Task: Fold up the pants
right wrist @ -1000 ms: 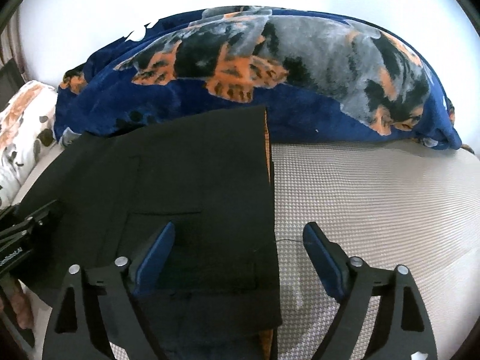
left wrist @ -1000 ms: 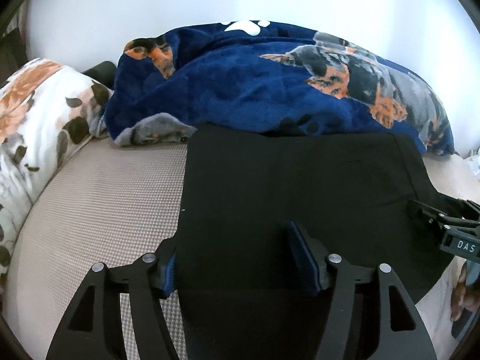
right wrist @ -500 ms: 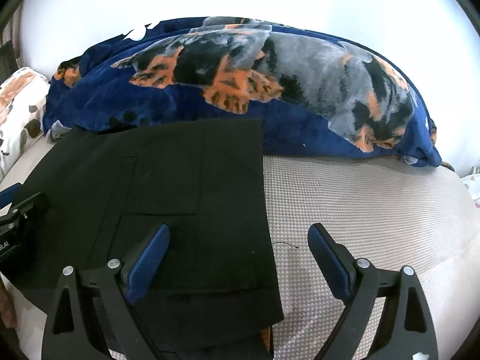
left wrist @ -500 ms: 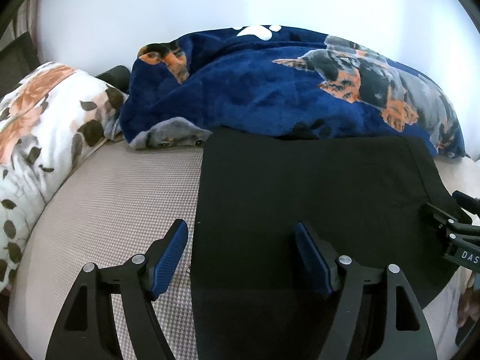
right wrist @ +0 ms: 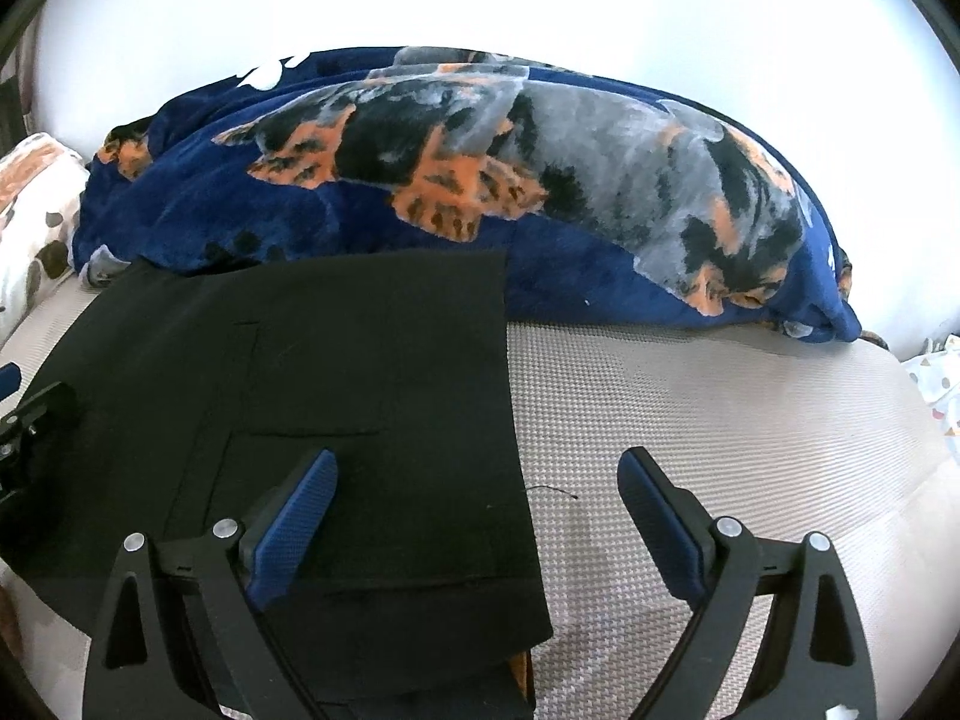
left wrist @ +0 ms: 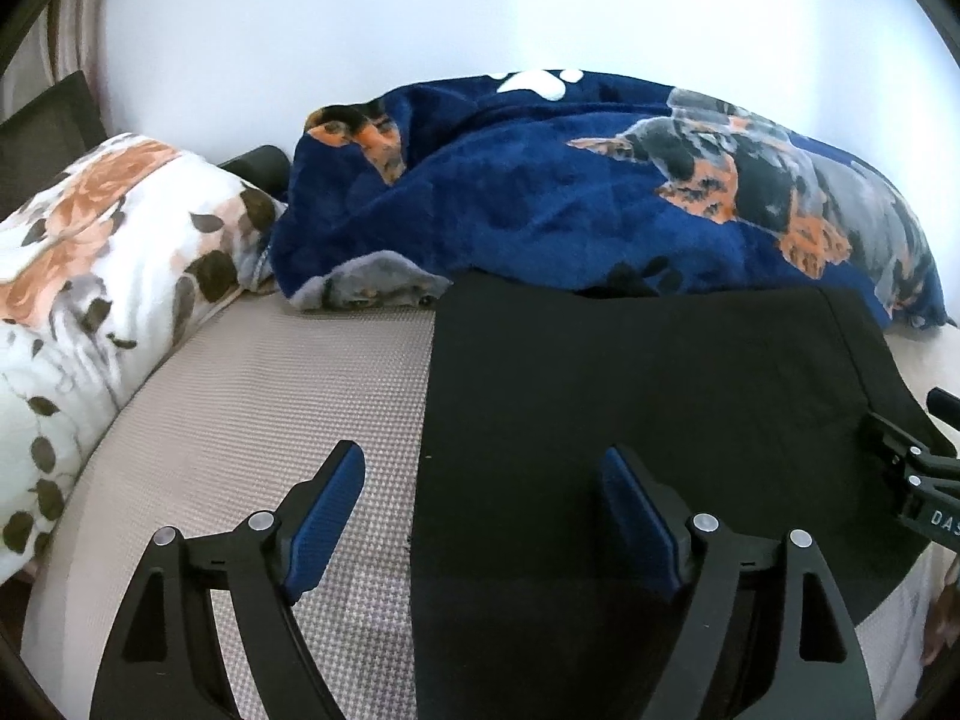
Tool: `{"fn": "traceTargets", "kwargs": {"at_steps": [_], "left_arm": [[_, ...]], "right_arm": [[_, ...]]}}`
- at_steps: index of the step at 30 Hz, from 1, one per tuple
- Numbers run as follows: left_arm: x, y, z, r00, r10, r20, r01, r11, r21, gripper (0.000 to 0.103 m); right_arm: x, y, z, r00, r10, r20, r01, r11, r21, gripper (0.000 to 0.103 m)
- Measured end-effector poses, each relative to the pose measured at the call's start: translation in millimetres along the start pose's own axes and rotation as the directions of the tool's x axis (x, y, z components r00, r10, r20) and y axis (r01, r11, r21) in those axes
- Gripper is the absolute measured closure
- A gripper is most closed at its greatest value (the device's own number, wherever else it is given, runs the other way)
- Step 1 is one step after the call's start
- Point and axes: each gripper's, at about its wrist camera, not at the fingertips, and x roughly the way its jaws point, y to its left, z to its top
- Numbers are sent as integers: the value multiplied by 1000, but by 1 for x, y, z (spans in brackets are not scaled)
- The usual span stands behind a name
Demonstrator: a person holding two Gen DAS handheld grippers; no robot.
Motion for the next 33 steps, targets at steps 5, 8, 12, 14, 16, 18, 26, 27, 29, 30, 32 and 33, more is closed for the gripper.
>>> {"fn": "traceTargets", "kwargs": {"at_steps": [5,8,12,14,16,18,26,27,29,30,32,33], "left_arm": [[-6,0,0,999,19,28,-19,1000,3,20],[-10,0,-1,998,30,47,-30,1000,1,18],[-17,-2,-1,995,52,86,-53,999,4,15],[-22,-3,-2,991,73,115,-74,997,3,12],[-32,-5,-4,983,90,158,-91,996,2,10],[-43,-7,-8,976,110,189,-114,993,8,10],[-115,-21,-32,946,118,302,-137,990,42,0],[-125,-20,-33,943,108,316,-124,992,32,0],[-149,-18,-35,932,102,348,-115,993,16,0],[-165,-18,-36,922,116,369,-127,992,5,0],[-182,-18,-35,923,130,363,-138,990,-4,0],[-192,-18,-35,930,132,343,-137,991,-11,0]], "right_arm": [[-3,1,0,999,-29,16,29,1000,-4,7],[-6,0,0,998,-47,29,47,999,4,5],[-11,2,-1,995,-80,57,80,997,-1,4],[-16,4,-1,993,-89,83,90,996,-10,3],[-21,5,-2,991,-73,110,75,997,-13,2],[-28,2,-4,991,-57,125,57,998,6,3],[-82,-5,-34,989,42,142,-52,996,67,2],[-90,-5,-37,988,61,144,-71,995,69,2],[-109,-7,-45,984,89,151,-100,993,66,2],[-118,-7,-48,983,97,156,-108,992,63,2],[-137,-9,-55,980,118,160,-129,990,57,2],[-145,-9,-59,978,127,163,-138,989,57,2]]}}
